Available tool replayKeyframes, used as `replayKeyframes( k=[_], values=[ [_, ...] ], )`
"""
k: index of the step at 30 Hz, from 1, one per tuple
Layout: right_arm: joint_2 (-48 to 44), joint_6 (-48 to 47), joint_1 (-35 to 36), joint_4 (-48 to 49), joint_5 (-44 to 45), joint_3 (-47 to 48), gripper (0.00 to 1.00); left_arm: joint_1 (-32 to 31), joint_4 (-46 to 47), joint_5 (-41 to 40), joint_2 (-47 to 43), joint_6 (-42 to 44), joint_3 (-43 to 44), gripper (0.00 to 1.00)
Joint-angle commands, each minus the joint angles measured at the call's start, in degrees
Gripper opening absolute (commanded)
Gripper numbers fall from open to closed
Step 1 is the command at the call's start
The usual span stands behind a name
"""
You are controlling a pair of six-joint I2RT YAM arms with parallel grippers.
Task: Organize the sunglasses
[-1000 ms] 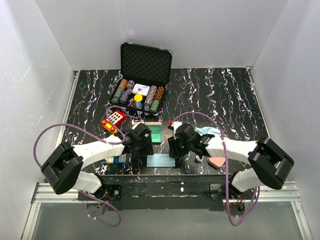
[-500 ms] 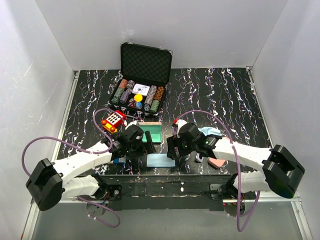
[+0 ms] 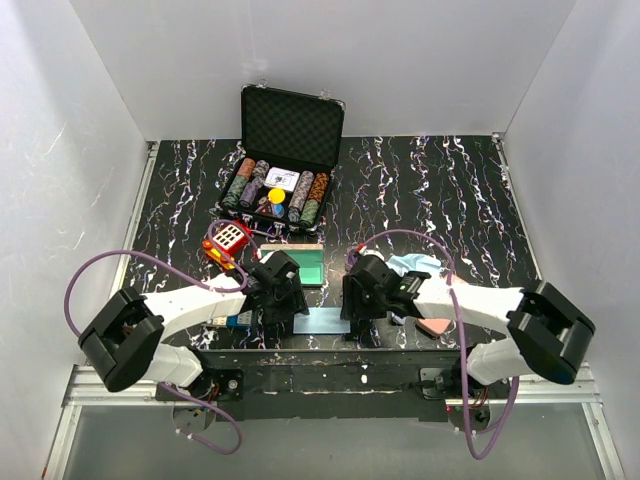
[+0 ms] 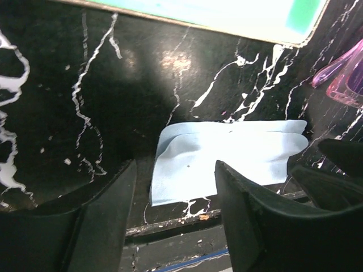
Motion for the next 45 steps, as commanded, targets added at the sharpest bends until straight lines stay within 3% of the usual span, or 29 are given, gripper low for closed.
replayKeyframes(
  k=[1,8,22,30,38,45],
  values=[
    [4.2,3.1,0.8,-1.6,2.3,2.7,0.60,0.0,1.6,1.4,2.9,0.3,0.7,0.53],
    [7.1,3.2,2.2,-1.2,2.2,4.0,0.48,0.0,2.8,3.7,2.0,0.6,-0.6,0.31],
    [11.9,3.9,5.0,-4.6,3.3,7.9,0.32,0.0,3.2,4.0,4.7,1.8,-0.5,0.14],
    [12.1,4.3,5.4,-5.7,4.9,8.7,0.03,0.0,2.3,3.0,3.9,1.8,0.1,0.03],
    [8.7,-0.4,6.0,-1.1,5.3,9.1,0.01,0.0,0.1,2.3,-0.6,3.8,2.2,0.00],
    [8.6,-5.2,6.0,-0.3,7.2,14.1,0.01,-0.1,-6.3,-6.1,-4.2,4.3,6.6,0.00]
  ],
)
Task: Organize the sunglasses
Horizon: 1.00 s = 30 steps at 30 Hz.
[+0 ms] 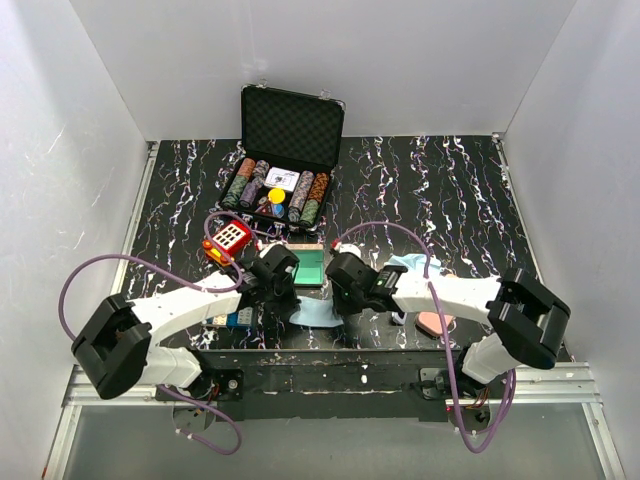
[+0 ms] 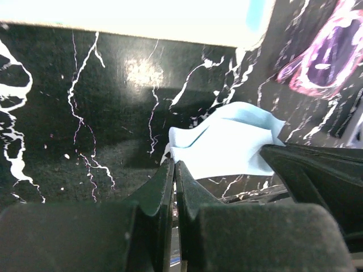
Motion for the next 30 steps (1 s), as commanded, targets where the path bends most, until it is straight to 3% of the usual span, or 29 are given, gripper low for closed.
replayKeyframes(
  k=[1,13,30],
  values=[
    [-0.6,-4.5,0.4,2.1,3.2,5.7,0.01,0.0,-5.0,-6.8,-2.6,1.1,4.3,0.00],
    [5.9,-12.8,-1.6,0.9,7.2,17.7,0.01,1.1,-12.8,-18.3,1.0,3.5,14.4,0.00],
    [14.1,-14.6,-7.1,2.4,-0.3,24.1,0.01,11.1,-8.8,-15.0,11.2,12.2,19.9,0.00]
  ],
)
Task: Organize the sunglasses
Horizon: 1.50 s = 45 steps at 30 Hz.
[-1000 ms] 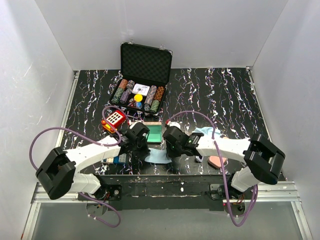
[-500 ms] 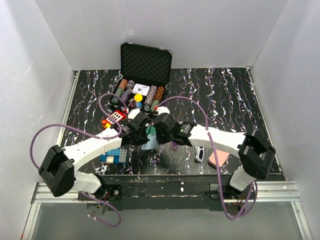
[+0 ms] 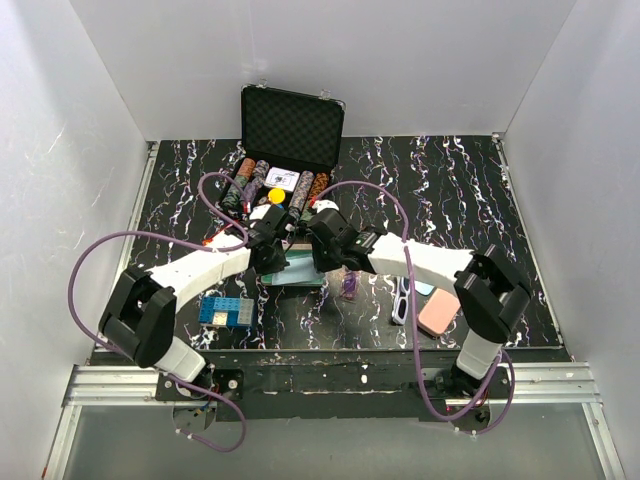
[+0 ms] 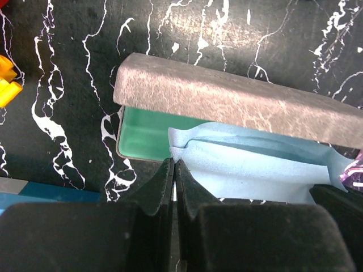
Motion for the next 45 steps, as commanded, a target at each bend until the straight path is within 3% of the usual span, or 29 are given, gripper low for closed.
replayKeyframes(
  k=[1,20,43,45],
  values=[
    [1.8,-0.5,-0.1,2.6,-2.6,2.7,0.01,0.9,1.6,0.2,0.9,2.0,2.6,0.00],
    [8.7,0.8,-0.2,0.7,-2.4,7.8,0.01,2.1,2.7,-4.0,5.8,3.5,3.4,0.00],
    [12.4,1.3,-0.9,-2.2,-3.3,10.5,0.01,2.8,3.6,-3.1,9.4,3.6,3.5,0.00],
    [12.4,1.4,-0.9,-2.5,-3.2,10.6,0.01,2.8,3.6,-2.7,9.6,3.7,3.6,0.07]
  ],
)
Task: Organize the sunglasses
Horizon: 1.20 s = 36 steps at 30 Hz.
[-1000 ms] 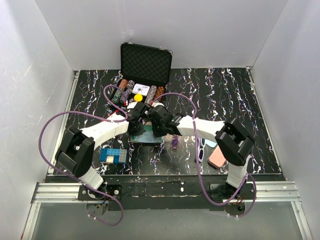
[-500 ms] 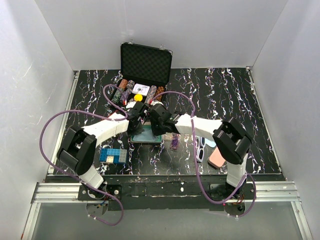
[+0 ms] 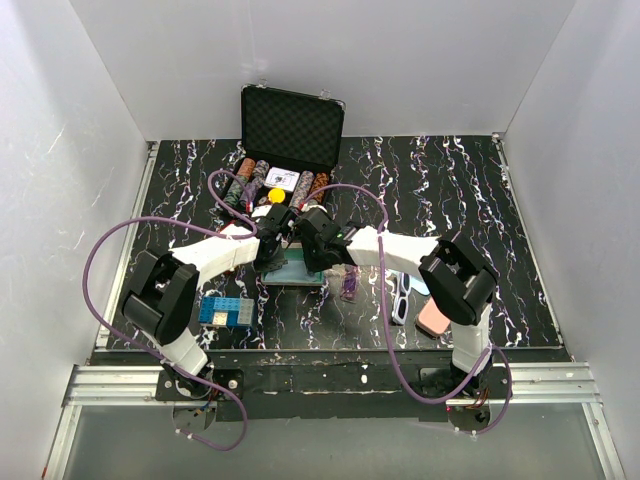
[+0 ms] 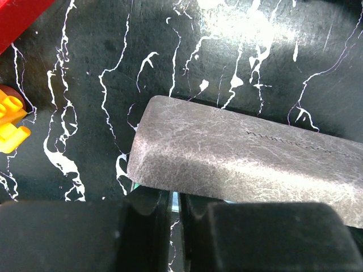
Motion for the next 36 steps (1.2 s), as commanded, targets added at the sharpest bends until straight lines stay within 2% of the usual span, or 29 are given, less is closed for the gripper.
replayKeyframes(
  k=[1,7,14,18,23,31,33,36],
  values=[
    [0.8,0.5,0.1,-0.5,0.2,3.1,0.02,-0.4,1.0,-0.5,0.2,0.3,2.0,0.09],
    [0.2,1.0,0.1,-0.6,0.6,2.8,0.18,-0.4,0.7,-0.1,-0.8,0.0,2.2,0.21],
    [-0.9,2.1,0.1,-0.1,0.7,1.4,0.37,-0.4,0.1,0.4,-1.0,-1.0,2.3,0.23],
    [-1.8,2.3,0.1,0.2,0.9,0.8,0.42,-0.4,-0.1,0.4,-1.6,-1.2,2.6,0.29],
    [-3.2,2.7,0.1,0.7,0.7,0.2,0.50,-0.4,-0.8,0.8,-3.6,-1.3,2.6,0.48],
    [-4.8,3.0,0.3,3.0,-0.5,-1.5,0.53,-0.4,-0.8,2.0,-7.2,-2.0,1.5,0.61],
    [-4.8,3.0,0.3,4.1,-1.9,-2.0,0.54,-0.4,0.1,2.8,-7.8,-2.3,1.0,0.59],
    [-3.9,3.0,0.3,4.6,-4.3,-2.0,0.54,-0.4,2.9,6.2,-8.2,-2.4,-0.1,0.50]
  ],
)
